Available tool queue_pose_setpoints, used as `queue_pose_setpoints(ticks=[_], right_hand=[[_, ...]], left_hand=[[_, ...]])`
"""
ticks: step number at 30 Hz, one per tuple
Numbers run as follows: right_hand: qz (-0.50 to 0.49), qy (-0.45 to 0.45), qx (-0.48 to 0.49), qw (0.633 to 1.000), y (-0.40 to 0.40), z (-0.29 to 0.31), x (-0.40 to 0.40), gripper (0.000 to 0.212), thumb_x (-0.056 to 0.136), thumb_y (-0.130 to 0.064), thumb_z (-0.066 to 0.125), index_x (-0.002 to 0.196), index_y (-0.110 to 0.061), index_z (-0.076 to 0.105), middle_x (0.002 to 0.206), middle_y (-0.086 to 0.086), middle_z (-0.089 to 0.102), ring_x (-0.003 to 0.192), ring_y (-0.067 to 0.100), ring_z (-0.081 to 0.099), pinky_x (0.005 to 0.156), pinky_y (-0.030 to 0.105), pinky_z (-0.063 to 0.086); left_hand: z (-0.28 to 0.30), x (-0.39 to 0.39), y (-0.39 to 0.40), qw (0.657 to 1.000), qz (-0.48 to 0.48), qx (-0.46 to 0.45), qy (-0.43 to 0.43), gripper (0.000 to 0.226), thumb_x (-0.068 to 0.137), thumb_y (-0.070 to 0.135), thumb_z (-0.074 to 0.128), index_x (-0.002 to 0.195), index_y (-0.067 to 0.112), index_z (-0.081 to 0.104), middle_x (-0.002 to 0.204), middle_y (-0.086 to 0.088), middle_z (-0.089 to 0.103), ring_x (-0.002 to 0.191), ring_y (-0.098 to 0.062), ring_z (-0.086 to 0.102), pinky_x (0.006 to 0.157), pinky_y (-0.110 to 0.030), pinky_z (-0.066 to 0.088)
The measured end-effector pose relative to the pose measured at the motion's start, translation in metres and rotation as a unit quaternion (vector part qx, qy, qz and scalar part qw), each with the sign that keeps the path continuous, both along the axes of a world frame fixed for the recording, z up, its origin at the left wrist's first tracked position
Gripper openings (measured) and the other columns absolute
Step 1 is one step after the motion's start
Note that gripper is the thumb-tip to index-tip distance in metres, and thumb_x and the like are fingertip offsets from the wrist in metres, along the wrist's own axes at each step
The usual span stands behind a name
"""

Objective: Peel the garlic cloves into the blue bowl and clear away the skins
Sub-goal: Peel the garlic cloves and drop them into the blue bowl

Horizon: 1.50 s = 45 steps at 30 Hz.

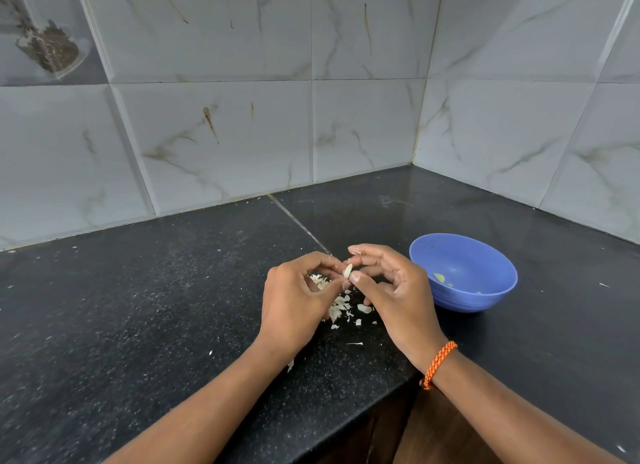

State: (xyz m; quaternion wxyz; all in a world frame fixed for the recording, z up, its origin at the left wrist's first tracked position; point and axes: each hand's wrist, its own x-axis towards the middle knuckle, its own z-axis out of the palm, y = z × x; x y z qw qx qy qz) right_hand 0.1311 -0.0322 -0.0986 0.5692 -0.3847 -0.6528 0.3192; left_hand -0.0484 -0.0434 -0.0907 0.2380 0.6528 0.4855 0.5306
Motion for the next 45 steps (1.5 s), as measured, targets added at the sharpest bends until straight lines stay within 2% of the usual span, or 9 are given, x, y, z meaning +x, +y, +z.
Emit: queue_pose_setpoints(ticks=[3, 7, 11, 18, 25, 29, 34, 40, 45], right_hand=[[-0.008, -0.002, 0.003, 1.000, -0.0006, 0.0002, -0.0003, 0.033, 0.096, -0.004, 0.075, 0.123, -0.023, 0.073, 0.105, -0.003, 0.078, 0.092, 0.023, 0.077, 0.064, 0.063, 0.059], [-0.013, 0.000, 0.007, 1.000, -0.0014, 0.0009, -0.0004, 0.033, 0.095, -0.003, 0.076, 0.121, -0.023, 0.074, 0.101, -0.004, 0.076, 0.089, 0.023, 0.076, 0.067, 0.067, 0.058], [-0.011, -0.001, 0.006, 1.000, -0.0021, 0.0016, -0.0012, 0.031, 0.095, -0.004, 0.075, 0.120, -0.023, 0.075, 0.099, -0.003, 0.074, 0.087, 0.022, 0.075, 0.067, 0.060, 0.061], [0.009, 0.010, -0.008, 1.000, -0.0030, 0.0023, -0.0022, 0.030, 0.099, -0.003, 0.071, 0.121, -0.022, 0.075, 0.100, -0.003, 0.076, 0.091, 0.021, 0.077, 0.060, 0.028, 0.057], [0.013, 0.009, -0.004, 1.000, -0.0037, 0.0035, -0.0023, 0.025, 0.098, -0.001, 0.070, 0.116, -0.019, 0.075, 0.098, -0.004, 0.076, 0.091, 0.017, 0.077, 0.064, 0.026, 0.059], [0.016, 0.027, -0.018, 0.999, -0.0016, 0.0020, -0.0012, 0.021, 0.100, -0.003, 0.070, 0.113, -0.018, 0.076, 0.102, -0.002, 0.078, 0.094, 0.020, 0.075, 0.066, 0.028, 0.060], [-0.011, -0.025, 0.002, 1.000, 0.0007, -0.0022, -0.0012, 0.018, 0.100, -0.005, 0.069, 0.108, -0.020, 0.077, 0.105, -0.006, 0.077, 0.102, 0.019, 0.074, 0.071, 0.032, 0.063], [0.015, 0.008, -0.040, 0.999, 0.0020, -0.0014, -0.0012, 0.014, 0.103, -0.007, 0.067, 0.110, -0.014, 0.077, 0.097, -0.001, 0.078, 0.091, 0.019, 0.076, 0.067, 0.031, 0.062], [0.025, 0.016, -0.050, 0.998, 0.0026, -0.0014, -0.0011, 0.013, 0.099, -0.002, 0.071, 0.104, -0.012, 0.077, 0.091, 0.004, 0.078, 0.084, 0.020, 0.076, 0.071, 0.030, 0.063]], left_hand=[[0.0006, 0.0006, -0.0006, 1.000, 0.001, -0.003, -0.001, 0.012, 0.090, 0.022, 0.089, 0.094, 0.029, 0.080, 0.088, 0.012, 0.081, 0.043, -0.020, 0.067, 0.052, -0.028, 0.053], [0.0012, 0.0008, -0.0014, 1.000, -0.002, -0.005, -0.008, 0.013, 0.090, 0.020, 0.089, 0.094, 0.028, 0.080, 0.089, 0.012, 0.081, 0.043, -0.020, 0.067, 0.050, -0.029, 0.053], [0.0008, 0.0004, -0.0011, 1.000, -0.010, -0.009, -0.022, 0.012, 0.091, 0.018, 0.088, 0.094, 0.026, 0.079, 0.090, 0.010, 0.082, 0.043, -0.022, 0.067, 0.050, -0.035, 0.056], [-0.0005, -0.0003, -0.0006, 1.000, -0.011, -0.004, -0.016, 0.015, 0.091, 0.020, 0.089, 0.091, 0.028, 0.077, 0.090, 0.009, 0.081, 0.043, -0.022, 0.067, 0.051, -0.035, 0.056], [-0.0026, 0.0006, 0.0005, 0.999, -0.025, -0.022, -0.020, 0.012, 0.094, 0.022, 0.086, 0.094, 0.029, 0.077, 0.090, 0.007, 0.081, 0.049, -0.023, 0.072, 0.057, -0.037, 0.059], [-0.0018, 0.0013, -0.0003, 0.998, -0.044, -0.049, 0.000, 0.009, 0.101, 0.028, 0.078, 0.093, 0.028, 0.082, 0.070, 0.001, 0.077, 0.054, -0.023, 0.072, 0.061, -0.029, 0.053], [-0.0018, -0.0012, 0.0013, 0.998, -0.035, -0.049, -0.029, 0.008, 0.097, 0.027, 0.083, 0.089, 0.025, 0.081, 0.081, 0.002, 0.080, 0.054, -0.024, 0.074, 0.059, -0.028, 0.052], [0.0015, -0.0029, 0.0008, 0.999, -0.017, -0.043, -0.025, 0.009, 0.091, 0.024, 0.089, 0.085, 0.026, 0.082, 0.065, 0.003, 0.076, 0.049, -0.016, 0.069, 0.054, -0.016, 0.044], [0.0009, -0.0039, 0.0024, 0.999, 0.009, -0.033, 0.001, 0.010, 0.091, 0.026, 0.088, 0.087, 0.033, 0.082, 0.069, 0.006, 0.077, 0.052, -0.018, 0.072, 0.057, -0.028, 0.053]])
